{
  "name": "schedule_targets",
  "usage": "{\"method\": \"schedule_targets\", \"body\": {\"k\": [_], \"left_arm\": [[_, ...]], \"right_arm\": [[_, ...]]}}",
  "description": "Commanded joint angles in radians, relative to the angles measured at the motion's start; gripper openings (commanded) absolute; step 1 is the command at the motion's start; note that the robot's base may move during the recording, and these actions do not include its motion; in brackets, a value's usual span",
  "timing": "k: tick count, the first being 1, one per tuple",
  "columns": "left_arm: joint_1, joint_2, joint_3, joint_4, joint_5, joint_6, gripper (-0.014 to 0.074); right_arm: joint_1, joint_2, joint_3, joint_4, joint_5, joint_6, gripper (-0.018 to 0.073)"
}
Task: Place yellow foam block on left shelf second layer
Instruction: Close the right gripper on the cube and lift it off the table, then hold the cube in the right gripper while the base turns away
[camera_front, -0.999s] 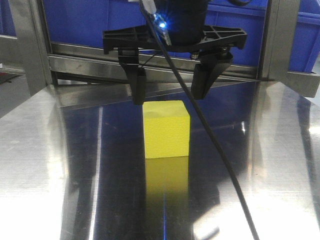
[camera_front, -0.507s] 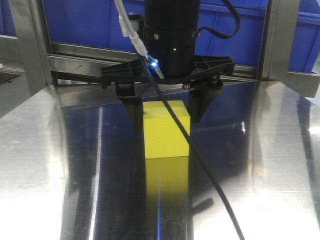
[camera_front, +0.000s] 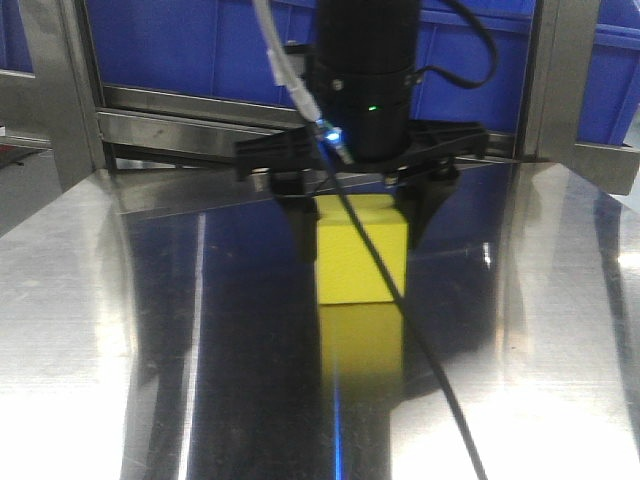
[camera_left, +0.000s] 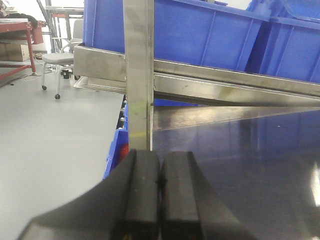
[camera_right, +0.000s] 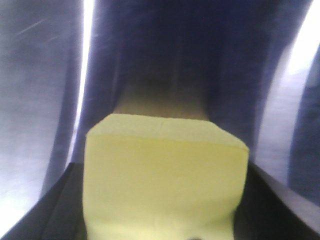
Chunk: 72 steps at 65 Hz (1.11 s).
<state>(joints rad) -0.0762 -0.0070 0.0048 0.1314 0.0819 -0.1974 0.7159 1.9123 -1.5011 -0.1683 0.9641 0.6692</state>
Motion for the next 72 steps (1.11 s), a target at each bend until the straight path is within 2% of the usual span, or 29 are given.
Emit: {"method": "schedule_targets", "body": {"k": [1, 16, 31, 47, 62, 72], "left_arm": [[-0.005, 0.007, 0.026, -0.007, -0.088, -0.004, 0.0136], [-0.005, 0.007, 0.026, -0.007, -0.088, -0.004, 0.0136], [-0.005, 0.007, 0.026, -0.007, -0.088, -0.004, 0.0136], [-0.005, 0.007, 0.026, -0.007, -0.088, -0.004, 0.0136], [-0.005, 0.007, 0.026, -0.007, -0.088, -0.004, 0.0136], [-0.005, 0.007, 0.026, -0.007, -0.088, -0.004, 0.0136]], "right_arm": [[-0.044, -0.1, -0.011, -0.026, -0.008, -0.044, 0.032], [-0.2, -0.297, 0.183, -0.026, -0.109, -0.161, 0.032], [-0.399, -0.586, 0.481, -0.026, -0.224, -0.3, 0.032], [-0.57, -0.886, 0.75, -0.026, -0.294, -0.447, 0.032], [-0.591, -1.221, 0.952, -0.026, -0.354, -0.487, 0.032], [-0.591, -1.45, 1.018, -0.027, -0.379, -0.487, 0.032]]}}
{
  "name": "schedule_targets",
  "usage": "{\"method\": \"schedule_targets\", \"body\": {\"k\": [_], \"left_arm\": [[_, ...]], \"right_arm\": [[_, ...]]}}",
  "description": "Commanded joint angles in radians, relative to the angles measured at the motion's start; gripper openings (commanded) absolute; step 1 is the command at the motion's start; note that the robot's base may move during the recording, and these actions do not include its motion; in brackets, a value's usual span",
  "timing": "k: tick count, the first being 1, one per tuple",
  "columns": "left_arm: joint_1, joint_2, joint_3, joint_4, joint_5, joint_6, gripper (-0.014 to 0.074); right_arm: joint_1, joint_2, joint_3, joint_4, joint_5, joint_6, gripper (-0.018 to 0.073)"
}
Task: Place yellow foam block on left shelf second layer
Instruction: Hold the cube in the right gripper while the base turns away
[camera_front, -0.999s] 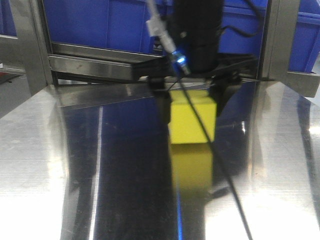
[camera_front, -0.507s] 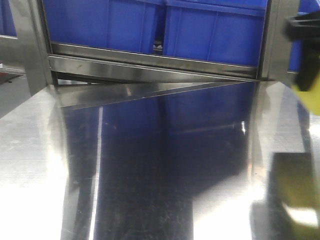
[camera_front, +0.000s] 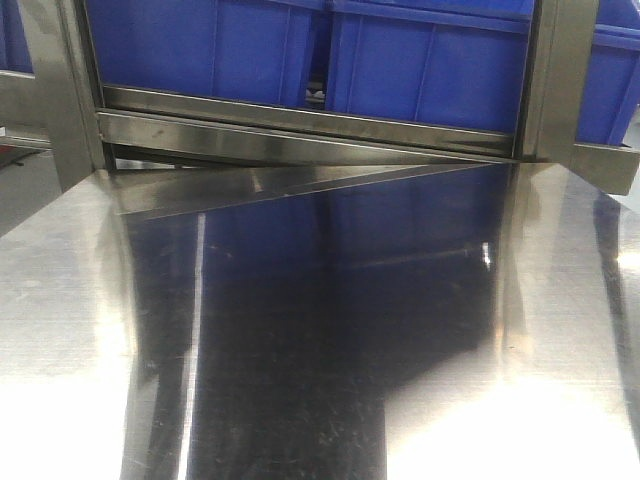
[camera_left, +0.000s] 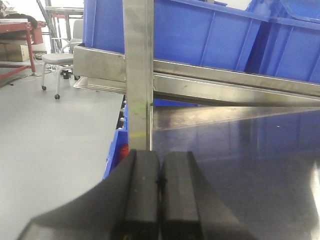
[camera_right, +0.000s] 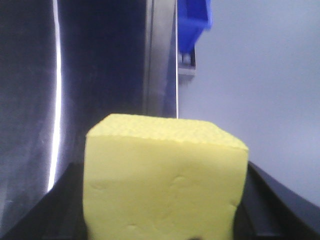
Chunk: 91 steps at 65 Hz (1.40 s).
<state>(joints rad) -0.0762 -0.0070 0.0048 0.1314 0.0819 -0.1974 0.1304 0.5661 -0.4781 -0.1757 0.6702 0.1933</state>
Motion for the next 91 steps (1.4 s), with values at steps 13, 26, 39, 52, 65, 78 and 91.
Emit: {"method": "schedule_targets", "body": {"k": [13, 26, 39, 52, 65, 78, 91], "left_arm": [[-0.005, 0.007, 0.026, -0.007, -0.088, -0.004, 0.0136], [-0.005, 0.007, 0.026, -0.007, -0.088, -0.004, 0.0136], [-0.005, 0.007, 0.026, -0.007, -0.088, -0.004, 0.0136], [-0.005, 0.007, 0.026, -0.007, -0.088, -0.004, 0.0136], [-0.005, 0.007, 0.026, -0.007, -0.088, -0.004, 0.0136], [-0.005, 0.007, 0.026, -0.007, -0.088, -0.004, 0.0136], [-0.005, 0.007, 0.026, -0.007, -0.088, -0.004, 0.0136]], "right_arm": [[-0.006, -0.378, 0.005, -0.03, -0.106, -0.011, 0.032], [-0.006, -0.574, 0.005, -0.032, -0.168, -0.011, 0.032], [-0.006, -0.587, 0.011, -0.038, -0.189, -0.011, 0.032], [-0.006, -0.587, 0.016, -0.038, -0.188, -0.011, 0.032], [-0.006, -0.587, 0.016, -0.038, -0.188, -0.011, 0.032], [-0.006, -0.587, 0.016, -0.038, -0.188, -0.011, 0.032], [-0.006, -0.587, 0.016, -0.038, -0.188, -0.011, 0.032]]}}
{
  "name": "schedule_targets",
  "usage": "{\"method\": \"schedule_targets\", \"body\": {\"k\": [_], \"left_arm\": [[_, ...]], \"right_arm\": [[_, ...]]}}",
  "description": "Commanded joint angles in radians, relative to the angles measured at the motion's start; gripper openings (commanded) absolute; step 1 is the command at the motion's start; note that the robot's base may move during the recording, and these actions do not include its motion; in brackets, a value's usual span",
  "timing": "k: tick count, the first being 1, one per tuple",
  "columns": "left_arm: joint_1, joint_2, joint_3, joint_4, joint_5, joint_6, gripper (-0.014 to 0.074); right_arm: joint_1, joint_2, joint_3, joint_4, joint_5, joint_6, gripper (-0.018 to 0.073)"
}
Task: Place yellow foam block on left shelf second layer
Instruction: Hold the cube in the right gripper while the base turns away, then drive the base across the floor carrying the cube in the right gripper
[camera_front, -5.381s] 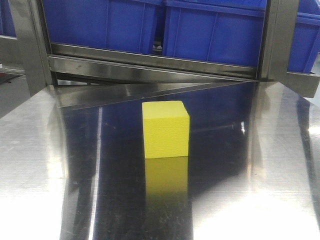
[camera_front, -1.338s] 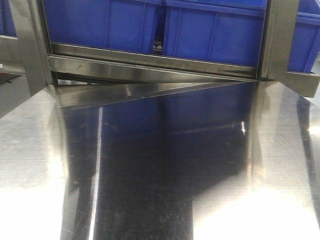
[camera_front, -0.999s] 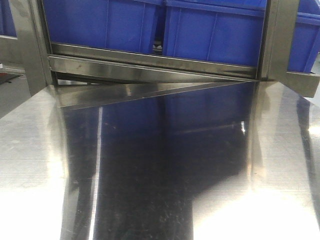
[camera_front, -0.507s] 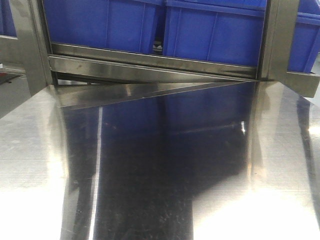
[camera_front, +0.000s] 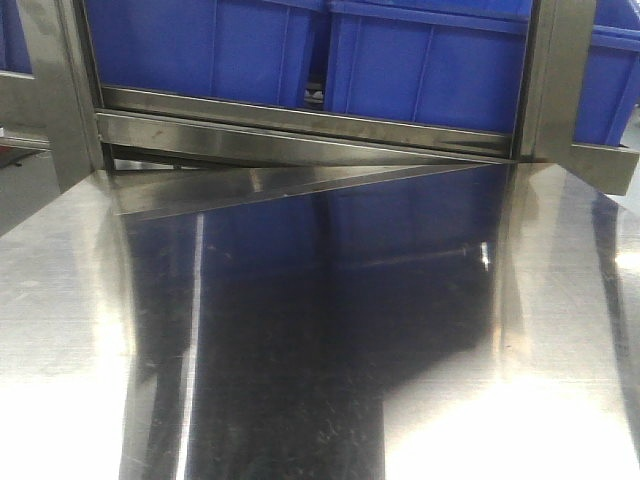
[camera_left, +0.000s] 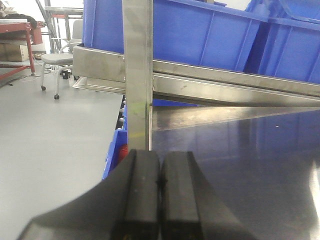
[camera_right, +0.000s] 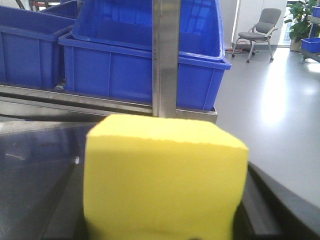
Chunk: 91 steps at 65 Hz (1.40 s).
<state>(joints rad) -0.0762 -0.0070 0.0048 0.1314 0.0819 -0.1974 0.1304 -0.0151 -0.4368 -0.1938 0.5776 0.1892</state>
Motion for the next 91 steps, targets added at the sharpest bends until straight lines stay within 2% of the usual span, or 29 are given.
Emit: {"method": "schedule_targets", "body": {"k": [1, 91], "left_arm": [[-0.005, 0.007, 0.026, -0.007, -0.088, -0.004, 0.0136], [-0.005, 0.007, 0.026, -0.007, -0.088, -0.004, 0.0136]], "right_arm": [[-0.006, -0.006, -0.026, -0.02, -0.096, -0.007, 0.032], [-0.006, -0.005, -0.026, -0.02, -0.096, -0.007, 0.032]]}}
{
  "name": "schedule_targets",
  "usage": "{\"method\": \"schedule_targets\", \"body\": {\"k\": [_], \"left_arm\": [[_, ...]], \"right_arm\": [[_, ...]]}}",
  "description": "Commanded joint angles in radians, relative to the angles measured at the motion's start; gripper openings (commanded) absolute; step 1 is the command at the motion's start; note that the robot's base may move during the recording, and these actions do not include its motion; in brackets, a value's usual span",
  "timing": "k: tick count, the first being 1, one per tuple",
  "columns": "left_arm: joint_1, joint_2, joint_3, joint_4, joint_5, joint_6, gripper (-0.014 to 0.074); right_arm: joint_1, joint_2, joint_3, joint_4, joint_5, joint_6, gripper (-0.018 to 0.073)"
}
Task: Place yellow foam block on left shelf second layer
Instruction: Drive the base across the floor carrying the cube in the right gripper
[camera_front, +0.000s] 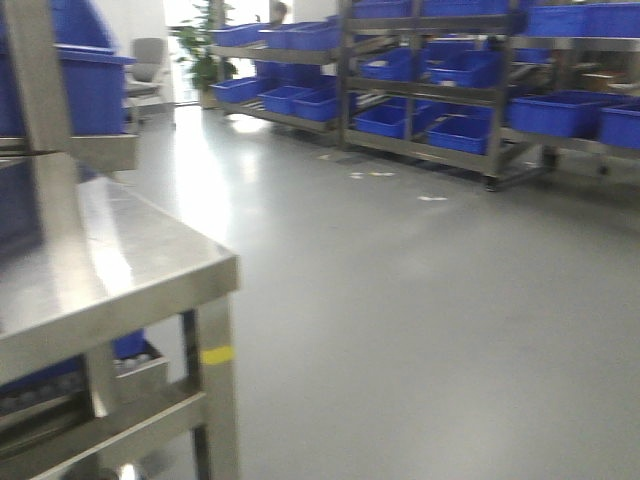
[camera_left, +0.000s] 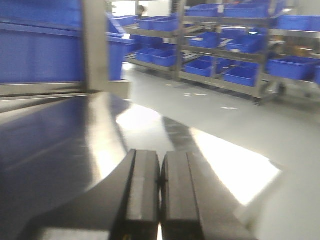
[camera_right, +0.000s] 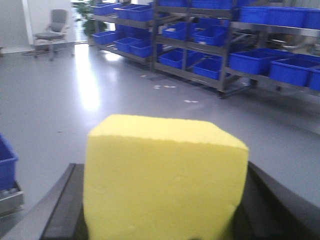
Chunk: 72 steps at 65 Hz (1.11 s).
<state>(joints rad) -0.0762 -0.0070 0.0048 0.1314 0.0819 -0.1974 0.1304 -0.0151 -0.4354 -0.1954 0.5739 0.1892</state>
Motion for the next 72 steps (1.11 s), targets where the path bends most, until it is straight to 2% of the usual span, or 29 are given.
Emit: {"method": "schedule_targets", "body": {"k": [1, 72], "left_arm": [[-0.005, 0.007, 0.026, -0.007, -0.088, -0.004, 0.0136], [-0.005, 0.007, 0.026, -0.007, -0.088, -0.004, 0.0136]], "right_arm": [[-0.006, -0.005, -0.027, -0.018, -0.092, -0.007, 0.032], [-0.006, -0.005, -0.027, -0.018, -0.092, -0.007, 0.032]]}}
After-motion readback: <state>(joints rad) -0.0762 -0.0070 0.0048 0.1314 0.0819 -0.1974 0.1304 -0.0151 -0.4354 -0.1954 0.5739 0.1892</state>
